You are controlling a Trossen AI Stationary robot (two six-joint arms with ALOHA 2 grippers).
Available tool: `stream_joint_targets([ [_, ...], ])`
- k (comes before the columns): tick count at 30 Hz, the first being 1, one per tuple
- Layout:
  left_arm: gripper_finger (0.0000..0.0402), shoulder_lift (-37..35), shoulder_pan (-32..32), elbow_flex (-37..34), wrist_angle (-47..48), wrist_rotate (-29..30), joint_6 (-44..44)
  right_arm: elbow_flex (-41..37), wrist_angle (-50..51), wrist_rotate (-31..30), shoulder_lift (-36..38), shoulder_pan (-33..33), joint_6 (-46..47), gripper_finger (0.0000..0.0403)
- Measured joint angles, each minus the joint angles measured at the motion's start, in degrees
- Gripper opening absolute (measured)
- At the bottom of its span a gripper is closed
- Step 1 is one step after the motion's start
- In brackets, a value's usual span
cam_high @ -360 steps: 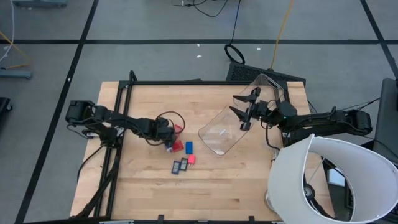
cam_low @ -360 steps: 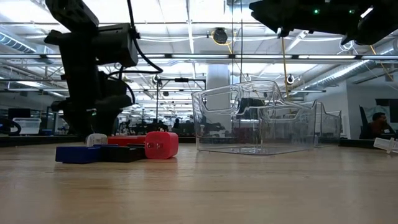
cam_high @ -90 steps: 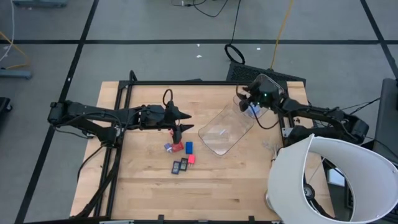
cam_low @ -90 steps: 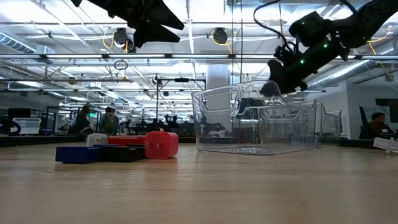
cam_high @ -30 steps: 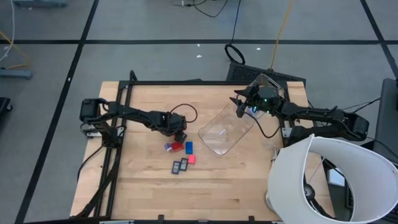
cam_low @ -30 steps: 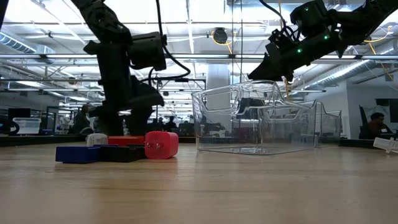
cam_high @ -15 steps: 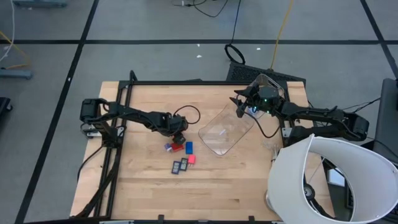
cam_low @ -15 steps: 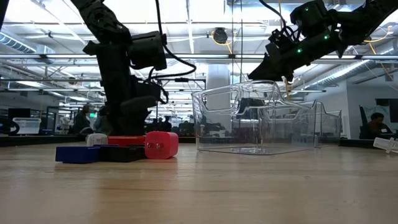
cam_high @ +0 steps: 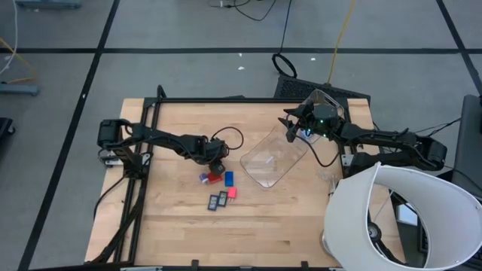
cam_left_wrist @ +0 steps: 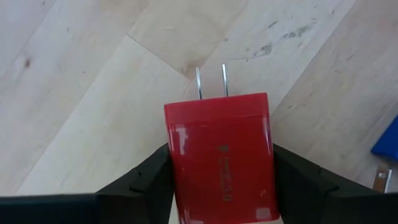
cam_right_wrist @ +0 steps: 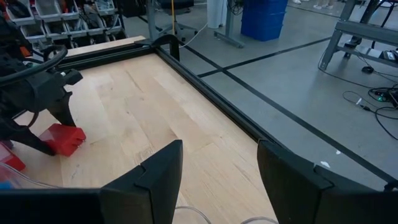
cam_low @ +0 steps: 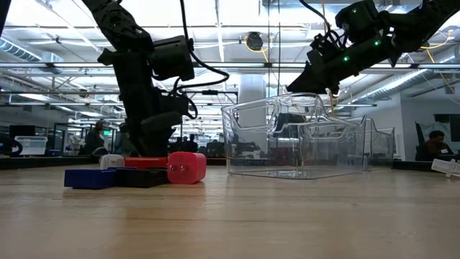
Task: Pick & Place Office items
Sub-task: Put the top red charger adapter into the right transparent bin
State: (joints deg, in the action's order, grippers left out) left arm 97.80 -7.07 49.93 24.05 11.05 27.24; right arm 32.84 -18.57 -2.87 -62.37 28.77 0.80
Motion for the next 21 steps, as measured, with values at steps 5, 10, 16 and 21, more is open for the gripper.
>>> stream_joint_targets([
  [5, 0.0215, -0.6, 0.1, -0.1, 0.1, 5.9, -1.3, 0.0, 0.0, 0.0, 0.0, 0.0, 0.0, 0.0196],
  [10, 0.0215, -6.5, 0.6, -0.2, 2.4, 20.5, 0.1, 0.0, -0.1, 0.0, 0.0, 0.0, 0.0, 0.0196],
  [16, 0.0215, -17.3, 2.8, -0.2, 2.3, 25.6, -0.2, 0.0, -0.8, 0.1, 0.0, -0.1, 0.1, 0.0196],
  [21, 0.0215, -23.5, 5.2, -0.1, -1.5, 25.3, -3.6, 0.0, -3.9, 1.3, 0.0, -2.0, 1.3, 0.0196],
])
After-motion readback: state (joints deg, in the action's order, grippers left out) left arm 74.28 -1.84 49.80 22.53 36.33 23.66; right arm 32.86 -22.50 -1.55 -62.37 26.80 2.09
